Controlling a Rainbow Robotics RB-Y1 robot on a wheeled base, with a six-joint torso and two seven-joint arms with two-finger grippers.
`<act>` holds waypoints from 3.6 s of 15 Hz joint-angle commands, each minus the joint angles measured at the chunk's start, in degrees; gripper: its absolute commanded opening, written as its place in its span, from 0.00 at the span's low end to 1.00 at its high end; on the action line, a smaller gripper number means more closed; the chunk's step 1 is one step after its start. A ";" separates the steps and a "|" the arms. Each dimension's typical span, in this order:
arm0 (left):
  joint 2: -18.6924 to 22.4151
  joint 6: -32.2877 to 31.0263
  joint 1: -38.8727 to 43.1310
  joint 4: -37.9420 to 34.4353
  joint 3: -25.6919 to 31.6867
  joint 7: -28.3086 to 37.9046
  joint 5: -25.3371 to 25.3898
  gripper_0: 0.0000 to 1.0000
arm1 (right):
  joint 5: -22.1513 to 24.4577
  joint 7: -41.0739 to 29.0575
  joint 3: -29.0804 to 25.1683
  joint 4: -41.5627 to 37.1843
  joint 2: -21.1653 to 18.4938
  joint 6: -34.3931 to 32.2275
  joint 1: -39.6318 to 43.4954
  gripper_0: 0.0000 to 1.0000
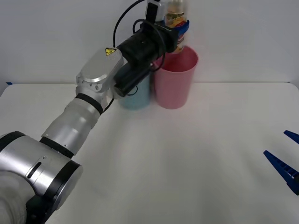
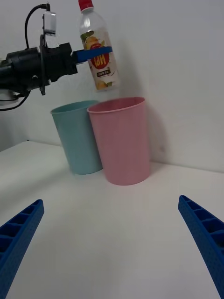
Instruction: Grasp the object on the table and drop it into the matching bin: aluminum can to the light blue bin, PET bottle to the pink bin.
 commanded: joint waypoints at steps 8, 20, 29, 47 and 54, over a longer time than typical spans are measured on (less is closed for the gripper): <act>-1.08 4.18 -0.37 -0.08 -2.14 -0.66 1.76 1.00 | 0.00 0.00 0.00 0.00 0.00 0.00 0.00 1.00; 16.68 -8.65 8.33 -9.22 -2.93 2.24 17.05 1.00 | 0.00 0.00 0.00 0.00 0.00 0.00 0.00 1.00; 24.85 -27.72 29.60 -23.10 16.49 4.35 16.78 1.00 | 0.00 0.00 0.00 0.00 0.00 0.00 0.00 1.00; 30.04 -51.63 67.13 -33.56 45.41 -6.46 14.76 1.00 | 0.00 0.00 0.00 0.00 0.00 0.00 0.00 1.00; 30.47 -55.41 73.46 -33.56 46.46 -7.87 16.35 1.00 | 0.00 0.00 0.00 0.00 0.00 0.00 0.00 1.00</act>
